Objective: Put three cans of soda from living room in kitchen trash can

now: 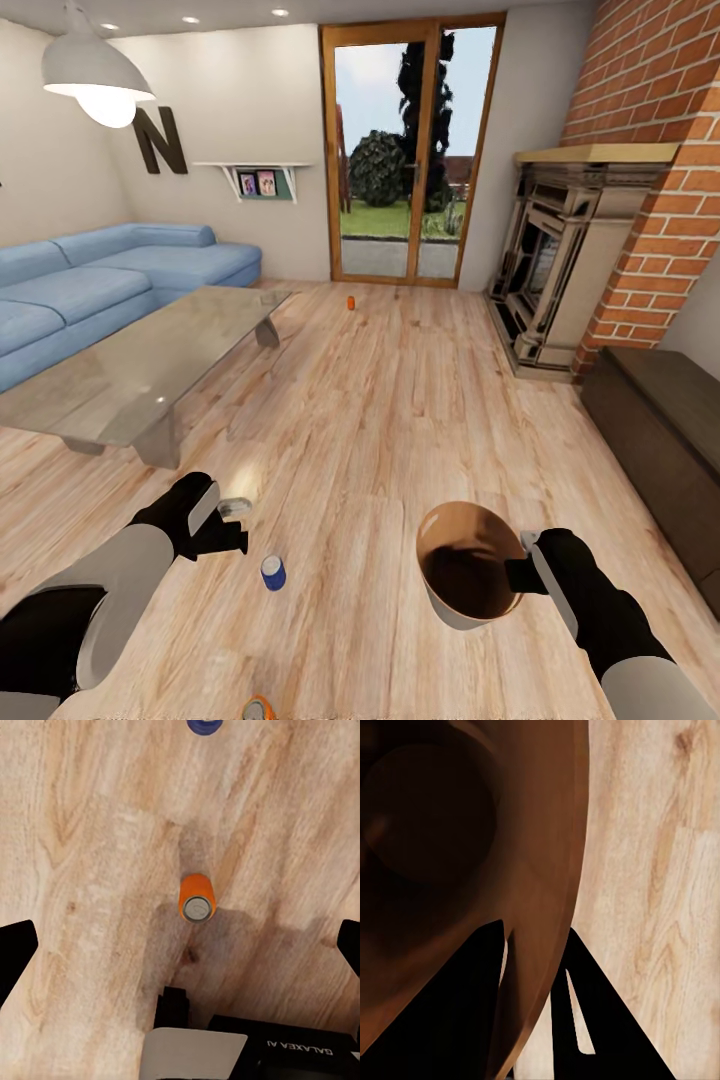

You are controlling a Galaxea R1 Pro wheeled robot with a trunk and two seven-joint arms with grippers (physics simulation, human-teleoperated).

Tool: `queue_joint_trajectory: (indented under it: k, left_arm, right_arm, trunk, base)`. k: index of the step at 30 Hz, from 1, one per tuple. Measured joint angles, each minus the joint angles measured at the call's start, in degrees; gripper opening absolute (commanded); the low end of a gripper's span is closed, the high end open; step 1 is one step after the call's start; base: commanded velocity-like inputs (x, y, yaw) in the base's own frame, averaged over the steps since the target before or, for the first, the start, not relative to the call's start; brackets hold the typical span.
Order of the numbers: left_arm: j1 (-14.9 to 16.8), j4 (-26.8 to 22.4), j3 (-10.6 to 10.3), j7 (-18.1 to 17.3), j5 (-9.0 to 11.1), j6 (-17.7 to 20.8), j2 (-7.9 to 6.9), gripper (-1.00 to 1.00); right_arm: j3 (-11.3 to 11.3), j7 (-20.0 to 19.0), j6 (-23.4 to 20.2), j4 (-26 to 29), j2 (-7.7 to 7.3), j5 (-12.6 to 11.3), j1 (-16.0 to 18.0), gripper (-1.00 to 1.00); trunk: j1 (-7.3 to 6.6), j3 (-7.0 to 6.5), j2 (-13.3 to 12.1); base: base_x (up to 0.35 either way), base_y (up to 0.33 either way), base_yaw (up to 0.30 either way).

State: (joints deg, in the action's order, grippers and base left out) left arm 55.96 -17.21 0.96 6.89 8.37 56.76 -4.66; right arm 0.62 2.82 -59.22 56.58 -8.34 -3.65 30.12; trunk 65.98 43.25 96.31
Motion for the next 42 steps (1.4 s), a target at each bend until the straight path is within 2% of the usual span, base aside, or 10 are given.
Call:
queue_joint_trajectory:
  k: [13, 20, 22, 26, 28, 30, 31, 35, 36, 42]
  left_arm:
    - [0.0, 0.0, -0.1, 0.1, 0.0, -1.3, 0.17, 1.00]
    - [0.0, 0.0, -0.1, 0.1, 0.0, -1.3, 0.21, 1.00]
    - [0.0, -0.2, -0.1, 0.2, 0.0, -1.3, 0.45, 1.00]
    - [0.0, -0.5, -0.1, 0.2, 0.0, -1.2, 0.68, 1.00]
    - [0.0, -0.7, -0.1, 0.2, 0.0, -1.2, 0.83, 1.00]
    - [0.0, -0.7, -0.1, 0.2, 0.0, -1.2, 0.84, 1.00]
    - [0.0, -0.7, -0.1, 0.2, 0.0, -1.2, 0.86, 1.00]
    - [0.0, -0.8, -0.1, 0.2, 0.0, -1.1, 0.87, 1.00]
    - [0.0, -0.8, -0.1, 0.2, 0.0, -1.1, 0.93, 1.00]
    - [0.0, -0.8, -0.1, 0.2, 0.0, -1.0, 1.22, 1.00]
  right_arm:
    - [0.0, 0.2, 0.0, 0.0, 1.15, 0.3, 0.0, -1.00]
    - [-0.2, 0.2, 0.1, 0.3, 0.97, 0.4, 0.0, -1.00]
    - [-0.3, 0.3, -0.8, -1.0, 0.49, 0.7, 2.6, -1.00]
    - [-0.3, 0.3, -0.8, 2.1, 0.24, 1.7, 8.0, -1.00]
    - [-0.4, 0.2, -0.8, 1.5, 0.14, 1.4, 14.2, -1.00]
    - [-0.5, 0.3, 0.7, 4.5, 0.12, 3.7, 16.3, -1.00]
    - [-0.5, 0.3, -0.1, 2.9, 0.13, 4.4, 17.8, -1.00]
    - [-0.4, 0.2, -0.8, 0.7, 0.15, 3.6, 20.2, -1.00]
    - [-0.4, 0.2, -0.8, -1.2, 0.16, 3.2, 22.2, -1.00]
    - [-0.3, 0.4, -0.8, -4.7, 0.07, 4.5, 24.8, -1.00]
  trunk:
    - [2.41, 3.15, 4.4]
    - [3.95, 5.04, 7.2]
    - [4.39, 5.58, 8.0]
    - [5.27, 6.67, 9.6]
    - [5.71, 7.20, 10.4]
    - [6.14, 7.73, 11.2]
    - [6.36, 8.00, 11.6]
    - [7.25, 9.10, 13.2]
    - [7.47, 9.37, 13.6]
    - [8.78, 11.00, 16.0]
  base:
    - [0.000, 0.000, 0.000]
    - [0.000, 0.000, 0.000]
    - [0.000, 0.000, 0.000]
    - [0.000, 0.000, 0.000]
    - [0.000, 0.000, 0.000]
    - [0.000, 0.000, 0.000]
    - [0.000, 0.000, 0.000]
    - [0.000, 0.000, 0.000]
    - [0.000, 0.000, 0.000]
    - [0.000, 0.000, 0.000]
